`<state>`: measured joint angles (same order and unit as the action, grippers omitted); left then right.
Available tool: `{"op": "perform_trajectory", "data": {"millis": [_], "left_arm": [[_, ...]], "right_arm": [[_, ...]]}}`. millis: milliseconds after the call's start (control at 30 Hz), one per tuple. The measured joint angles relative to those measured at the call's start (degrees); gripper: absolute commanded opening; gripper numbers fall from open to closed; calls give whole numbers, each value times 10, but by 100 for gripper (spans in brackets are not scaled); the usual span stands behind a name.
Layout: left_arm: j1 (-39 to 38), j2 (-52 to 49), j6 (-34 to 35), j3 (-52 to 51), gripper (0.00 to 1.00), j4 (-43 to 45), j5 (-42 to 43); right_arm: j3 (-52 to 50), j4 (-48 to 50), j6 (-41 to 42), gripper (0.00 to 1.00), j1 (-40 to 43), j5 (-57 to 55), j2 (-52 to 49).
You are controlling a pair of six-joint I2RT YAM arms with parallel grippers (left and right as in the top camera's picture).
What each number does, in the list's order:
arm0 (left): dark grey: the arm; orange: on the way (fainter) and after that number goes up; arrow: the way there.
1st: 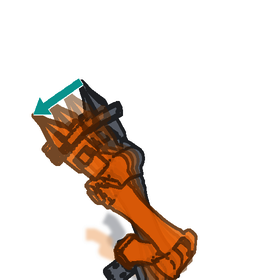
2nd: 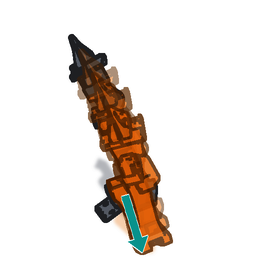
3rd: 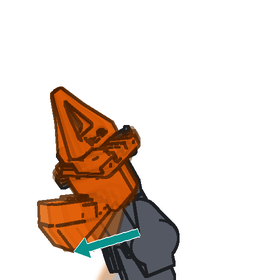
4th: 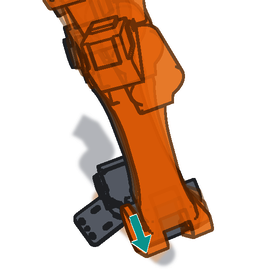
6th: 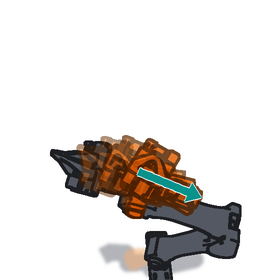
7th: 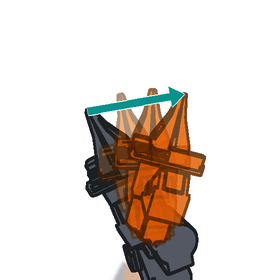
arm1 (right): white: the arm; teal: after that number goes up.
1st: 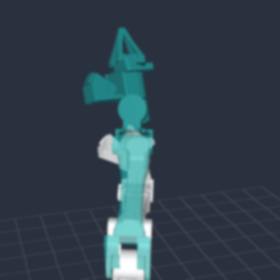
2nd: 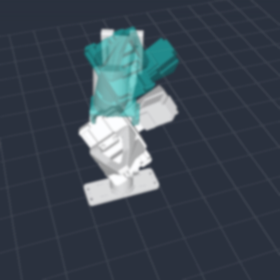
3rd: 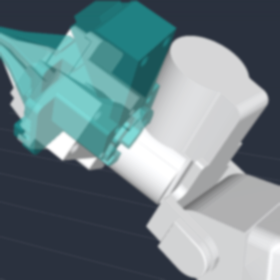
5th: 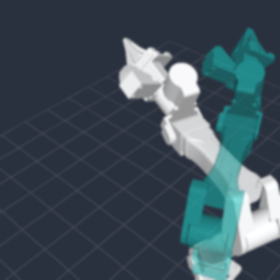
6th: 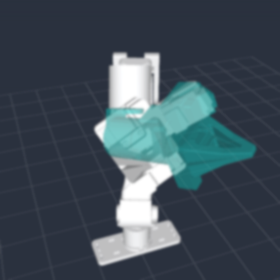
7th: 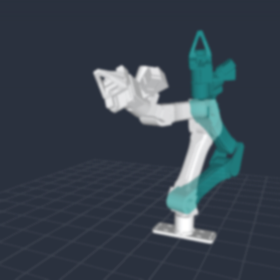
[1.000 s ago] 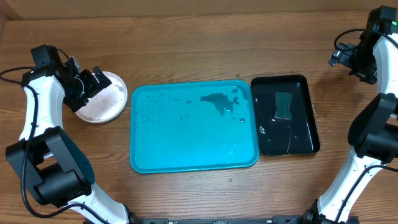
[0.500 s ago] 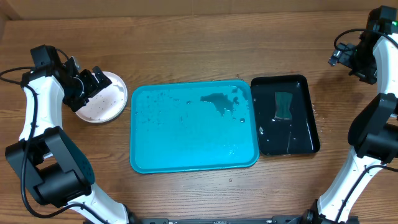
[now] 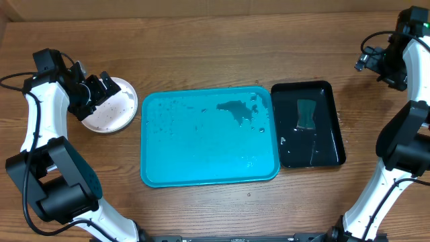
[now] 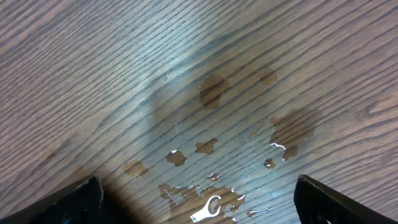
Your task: Clean dirty plates on tray and stack at the side
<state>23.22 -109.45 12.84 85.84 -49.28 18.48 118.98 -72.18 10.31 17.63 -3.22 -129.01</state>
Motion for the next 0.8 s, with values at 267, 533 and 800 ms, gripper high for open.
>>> {"op": "perform_trajectory", "data": {"millis": [267, 533, 800], "left_arm": [[0, 0, 0, 0, 100, 0, 0], [0, 0, 0, 0, 100, 0, 0], [0, 0, 0, 0, 100, 0, 0]], "right_arm": [[-1, 1, 0, 100, -88, -2, 111], [0, 2, 0, 100, -249, 0, 320], [1, 1, 0, 100, -424, 2, 459]]}}
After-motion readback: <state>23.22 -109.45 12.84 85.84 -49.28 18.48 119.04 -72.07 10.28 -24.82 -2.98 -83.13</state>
